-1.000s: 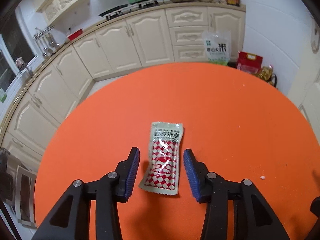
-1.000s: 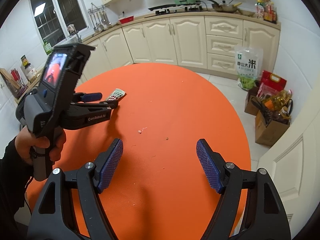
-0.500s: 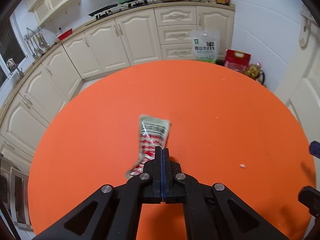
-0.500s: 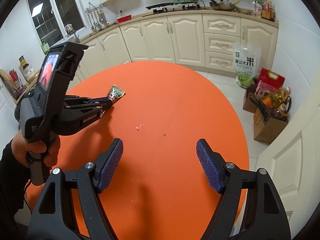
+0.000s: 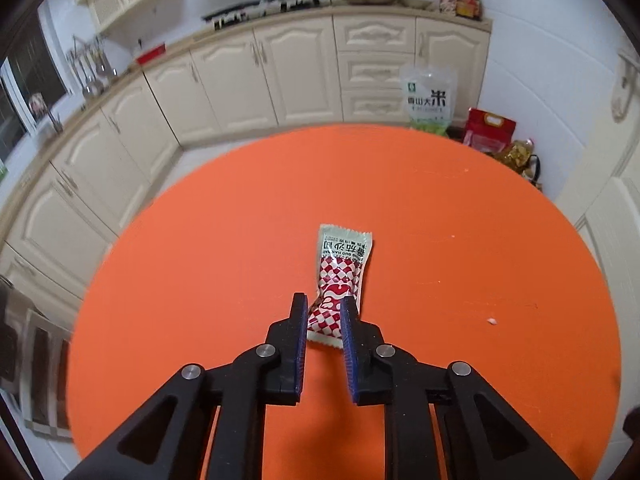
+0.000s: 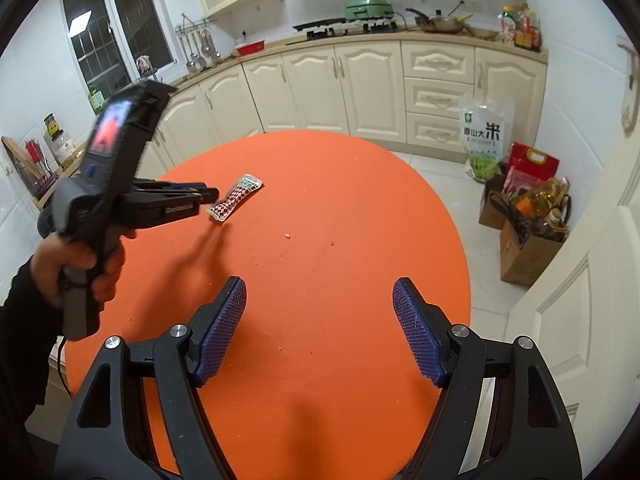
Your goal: Collect trash
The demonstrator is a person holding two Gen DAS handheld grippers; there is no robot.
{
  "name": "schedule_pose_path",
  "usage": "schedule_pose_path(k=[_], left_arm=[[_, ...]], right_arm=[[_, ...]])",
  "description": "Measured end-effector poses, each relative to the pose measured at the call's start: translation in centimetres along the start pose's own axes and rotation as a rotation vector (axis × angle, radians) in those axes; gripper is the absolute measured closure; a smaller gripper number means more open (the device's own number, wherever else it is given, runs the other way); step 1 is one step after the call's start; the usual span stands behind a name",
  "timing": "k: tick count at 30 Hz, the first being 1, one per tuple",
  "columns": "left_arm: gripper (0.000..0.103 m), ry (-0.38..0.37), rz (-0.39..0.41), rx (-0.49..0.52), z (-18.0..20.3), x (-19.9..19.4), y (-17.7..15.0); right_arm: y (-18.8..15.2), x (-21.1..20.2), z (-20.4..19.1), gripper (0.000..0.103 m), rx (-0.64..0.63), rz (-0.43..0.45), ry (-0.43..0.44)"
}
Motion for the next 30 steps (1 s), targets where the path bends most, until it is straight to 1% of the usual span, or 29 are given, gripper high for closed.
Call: schedule_pose_path(k=[3,4,5,6,7,10,11,12,13,15,20,22,24,26,30], left_arm=[[0.086,-0.007,0.001,0.007,0.3,1.0,1.2],[0.08,0.003,0.004,0.011,0.2,1.3,1.4],[0.068,0.012,0.002,0.015,0.1,1.7,1.8],[0.063,0.02,0.002,0.02,0.2,2.2,2.3],[0.061,0.022,0.024,0.022,0.1,2.2,2.5],[0.06,0.004,0.021,0.023,0.3,2.9,2.8],[0.064,0.004,0.022,0.03,0.3,3.0,2.9],[0.069,-0.014,0.014,0.04,0.5,3.1,2.9],[0.08,-0.037,0.007,0.045,0.6,3.2,2.6],[0.08,-0.027,0.014,0.048,0.1,3.2,2.7],[0.083,-0.093,0.006,0.016,-1.9,3.3,2.9],[0.084,-0.087,0.01,0.018,-2.5,3.0,3.0],[0.091,-0.062,0.02,0.034,-2.5,2.7,2.7],[0.094,-0.045,0.023,0.049,-2.3,2.4,2.1],[0.099,-0.048,0.018,0.045,-1.2,1.8,1.2]], right_arm=[[0.5,1.0,0.4,0.029,-0.001,-0.012,0.003],[0.7,1.4,0.6,0.029,-0.001,-0.018,0.006],[0.9,1.8,0.8,0.029,-0.001,-0.022,0.01],[1.0,2.3,1.0,0.029,-0.001,-0.028,0.014],[1.1,2.7,1.1,0.029,-0.001,-0.033,0.016],[1.7,3.8,1.4,0.029,-0.008,-0.044,0.023],[1.9,4.0,1.4,0.029,-0.009,-0.045,0.025],[2.1,4.3,1.6,0.029,-0.007,-0.046,0.028],[2.3,4.5,1.7,0.029,-0.004,-0.046,0.032],[2.5,4.8,1.8,0.029,0.0,-0.044,0.036],[2.8,4.6,1.1,0.029,-0.011,-0.031,0.044],[2.7,4.4,0.9,0.029,-0.015,-0.027,0.042],[2.6,4.2,0.9,0.029,-0.013,-0.024,0.04],[2.4,4.2,1.0,0.029,-0.007,-0.027,0.037],[1.9,4.1,1.3,0.029,0.007,-0.036,0.023]])
Point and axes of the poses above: each gripper's, at about its wrist camera, not at the fingertips, and x roughly the way its jaws point, z to its right, y to its top, the point moved 2 cm from there along x, roughly the way its jaws point, and after that the axes turned 13 degrees about -z, right-handed, at the moved point
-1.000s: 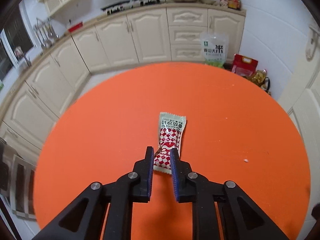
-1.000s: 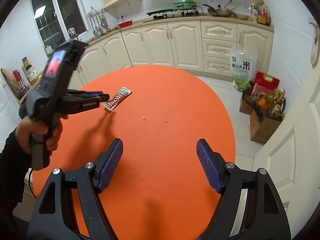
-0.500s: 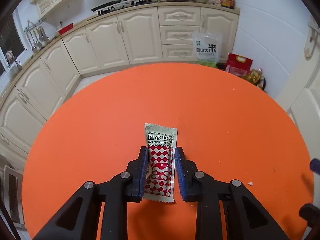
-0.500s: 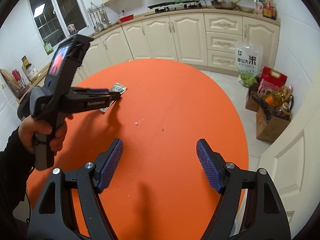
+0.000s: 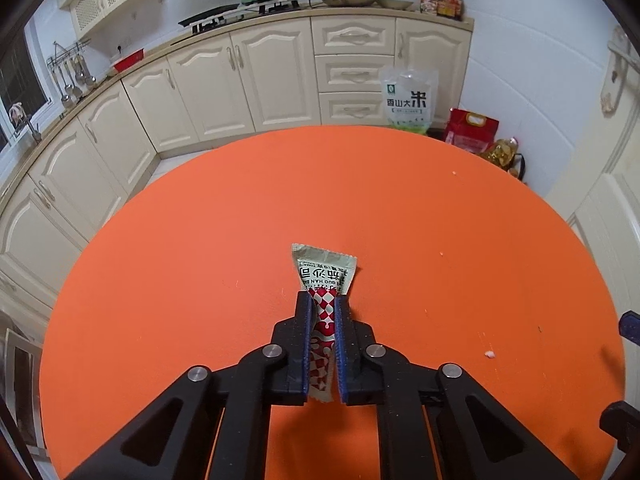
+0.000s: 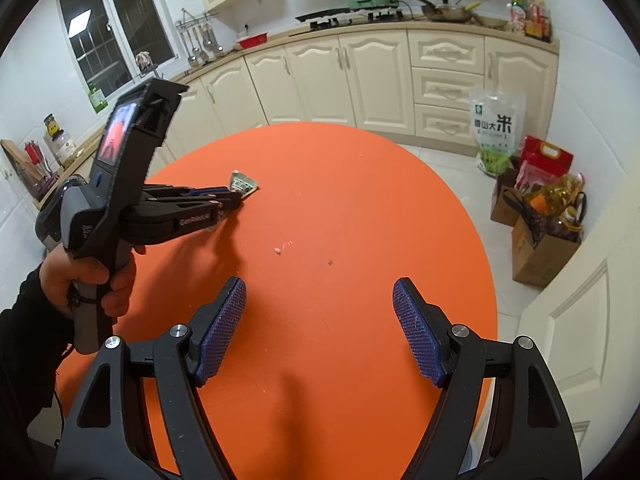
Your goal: Collect trash
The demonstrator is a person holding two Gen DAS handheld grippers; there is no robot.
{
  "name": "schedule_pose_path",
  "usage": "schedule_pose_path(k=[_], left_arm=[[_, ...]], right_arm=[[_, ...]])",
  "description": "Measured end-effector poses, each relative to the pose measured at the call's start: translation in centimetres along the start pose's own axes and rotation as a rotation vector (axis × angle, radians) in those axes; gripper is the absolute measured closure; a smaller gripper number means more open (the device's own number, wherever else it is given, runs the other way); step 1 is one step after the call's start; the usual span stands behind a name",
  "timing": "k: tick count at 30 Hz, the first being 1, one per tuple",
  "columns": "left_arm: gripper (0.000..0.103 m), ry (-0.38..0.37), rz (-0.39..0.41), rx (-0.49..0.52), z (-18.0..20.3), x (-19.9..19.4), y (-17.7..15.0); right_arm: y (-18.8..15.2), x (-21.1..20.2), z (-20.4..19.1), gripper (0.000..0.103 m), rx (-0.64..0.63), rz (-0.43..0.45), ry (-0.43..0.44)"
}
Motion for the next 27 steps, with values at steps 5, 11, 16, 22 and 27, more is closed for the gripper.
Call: schedule_pose_path(k=[5,11,16,22,27], left_arm=[[0.103,-0.028,0.01,0.049,1.9,-3.3,-2.2],[0.103,-0.067,0.043,0.123,6.1,-7.8,-6.3],[0.103,-0.107,0.074,0.194,9.4,-11.0,-11.2],[0.103,-0.131,0.09,0.255,12.5,-14.1,-16.1],[0.103,-0.209,0.082,0.31,16.6,-16.1,-19.9]], right_arm=[[-0.8,-1.5,0.5,0.029,0.018,0.007,-0.02],[-3.8,-4.8,1.4,0.029,0.052,0.038,-0.038],[-7.8,-7.6,1.9,0.029,0.074,0.056,-0.049],[-12.8,-10.0,3.4,0.029,0.117,0.067,-0.083],[-17.3,-11.9,5.6,0.029,0.168,0.079,-0.163]])
Point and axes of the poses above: each gripper's, at about its wrist camera, not at the fingertips, and x roughly the way its jaws point, z to its right, y to its top, the point moved 2 cm from there along x, roughly the way its jaws point, and after that the axes turned 13 degrees about -z, right-handed, at the moved point
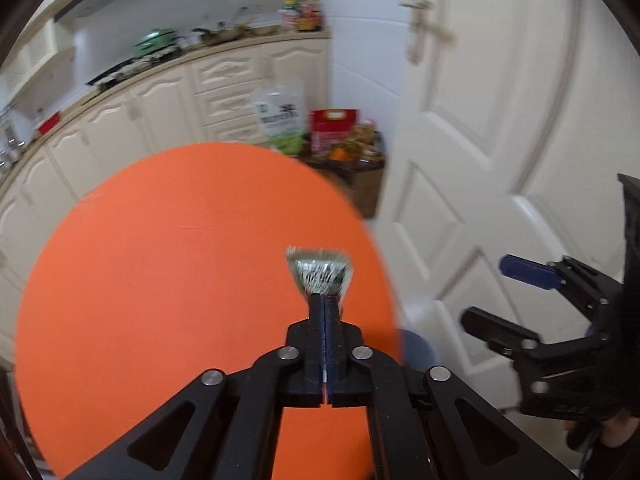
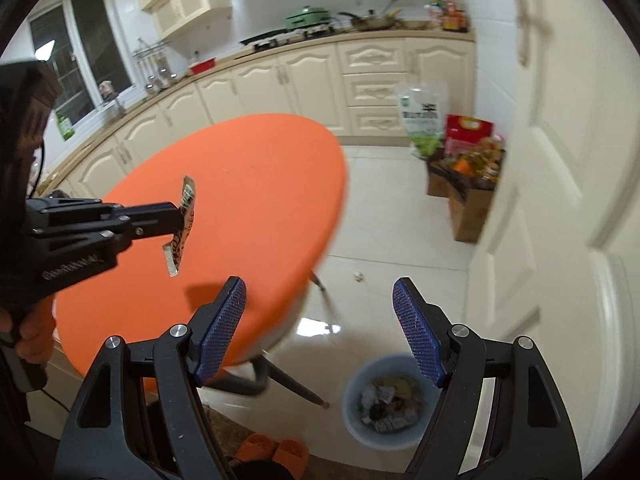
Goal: Collect trash
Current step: 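Carry the sauce packet with the left tool over the blue bin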
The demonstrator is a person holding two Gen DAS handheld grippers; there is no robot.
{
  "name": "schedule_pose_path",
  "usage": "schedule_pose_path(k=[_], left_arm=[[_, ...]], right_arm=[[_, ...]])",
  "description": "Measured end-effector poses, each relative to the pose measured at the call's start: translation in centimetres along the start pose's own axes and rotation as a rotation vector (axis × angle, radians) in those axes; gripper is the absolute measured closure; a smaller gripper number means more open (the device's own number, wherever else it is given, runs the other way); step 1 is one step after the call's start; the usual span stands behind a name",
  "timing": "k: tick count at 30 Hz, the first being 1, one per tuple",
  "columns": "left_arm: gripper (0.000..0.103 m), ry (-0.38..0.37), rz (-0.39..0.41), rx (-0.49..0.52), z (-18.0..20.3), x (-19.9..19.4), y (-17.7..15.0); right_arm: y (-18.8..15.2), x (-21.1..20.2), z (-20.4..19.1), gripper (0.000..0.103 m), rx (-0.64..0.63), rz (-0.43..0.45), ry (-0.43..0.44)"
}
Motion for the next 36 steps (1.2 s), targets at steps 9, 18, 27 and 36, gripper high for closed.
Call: schedule_pose_path(k=[9,18,27,36], left_arm=[[0.103,-0.061,-0.028,0.08,5.1,0.4,-1.6],[0.098,0.061,-0.031,0.057,1.5,0.8,0.3],[0.07,0.045,-0.095,0.09,1.7,3.4,0.3],[0.08,-0.012,-0.085,0.089,0.2,4.8,1.9]], right_arm=[[-6.2,1.0,6.2,0.029,0.116,-0.062,-0.065],[-6.8,3.2,6.8,0.029,0.134,-0.082,0.016],[-6.5,4.3,5.5,0.029,0.108,-0.092,0.047],[-6.6,3.8,6.0,0.029,0.12,-0.084,0.058]])
Point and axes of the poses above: each gripper's, at about its wrist camera, not at the fingertips, and x roughly the way its jaws point, z to its right, y to its top, the point moved 2 cm from there along x, roughly the way its jaws point, and after that the axes turned 13 degrees about -z, right-handed, at the moved point
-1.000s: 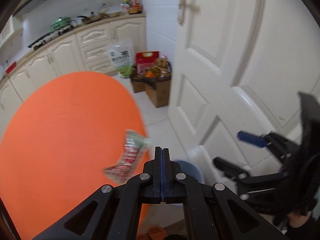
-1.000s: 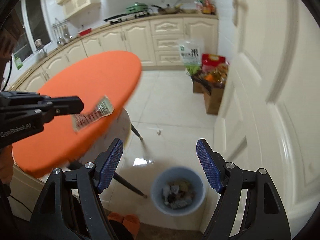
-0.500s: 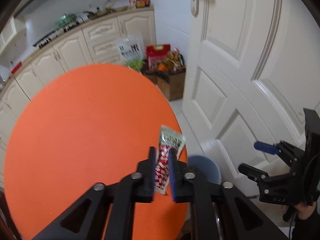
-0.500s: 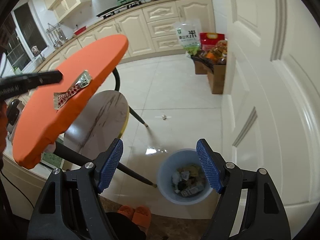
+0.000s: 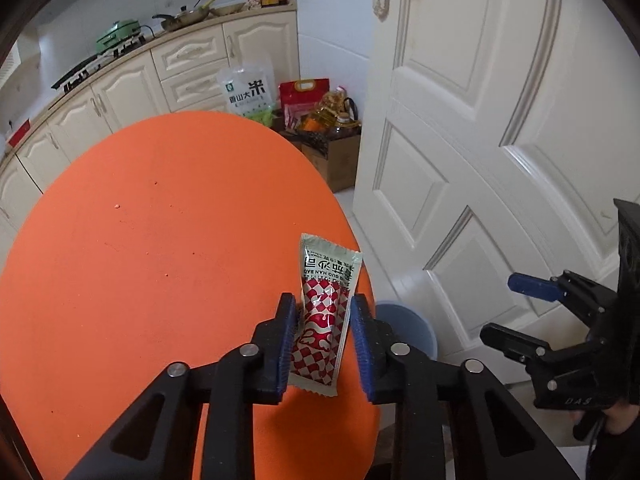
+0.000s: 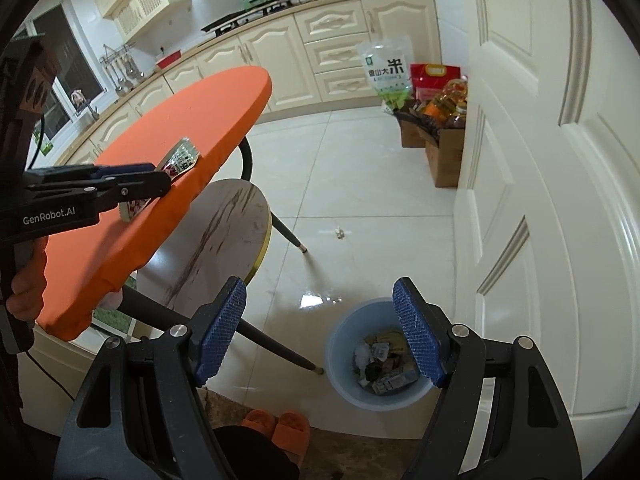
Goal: Collect trash
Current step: 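Carry the sauce packet with the left tool over the blue bin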
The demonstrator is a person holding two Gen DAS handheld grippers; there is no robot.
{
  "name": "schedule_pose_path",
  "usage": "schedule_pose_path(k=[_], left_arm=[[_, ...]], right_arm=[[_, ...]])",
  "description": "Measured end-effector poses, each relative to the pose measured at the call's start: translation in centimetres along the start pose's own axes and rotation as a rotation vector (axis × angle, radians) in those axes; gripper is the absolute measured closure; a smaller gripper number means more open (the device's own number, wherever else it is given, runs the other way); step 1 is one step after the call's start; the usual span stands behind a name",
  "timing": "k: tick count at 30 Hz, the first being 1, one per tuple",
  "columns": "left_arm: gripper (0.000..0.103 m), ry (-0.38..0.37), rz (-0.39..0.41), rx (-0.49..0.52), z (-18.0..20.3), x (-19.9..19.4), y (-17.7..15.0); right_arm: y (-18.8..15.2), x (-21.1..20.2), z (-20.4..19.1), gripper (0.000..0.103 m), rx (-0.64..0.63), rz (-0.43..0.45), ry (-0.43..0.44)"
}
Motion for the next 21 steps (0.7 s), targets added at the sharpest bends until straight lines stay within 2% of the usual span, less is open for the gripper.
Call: schedule_pose_path(k=[3,6,13,17,21], left_arm=[[0.091,0.009,0.013,0.01,0.2,-0.1,-0.3],[0.094,0.026,0.031,0.023,0.7,-0.2,-0.9],[0.098,0.035,0.033,0.01,1.7,0.0,-1.4],[0.099,-0.006,0.032,0.012,3.1,-0.6,-1.5],[0.099,-0.029,0.043,0.073,6.6,-1.3,-2.0]], right_arm=[[0.0,-0.2,0.2,0.029,0.006,0.004,0.004],[-0.2,-0.3,0.4,0.029,0.014,0.008,0.012],[-0.5,-0.4,0.9,0.029,0.025,0.012,0.001],[-0.8,-0.6,1.8,0.029,0.039,0.018,-0.009],[-1.4,-0.2,2.9,0.029,0.048,0.007,-0.068]])
Point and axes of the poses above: each gripper's, at about its wrist camera, not at the fingertips, and x roughly the way its jaws point, z to its right, y to its top, the point moved 2 cm from there along x, roughly the way its jaws point, and after that the axes turned 13 degrees about -z, right-handed, at the moved point
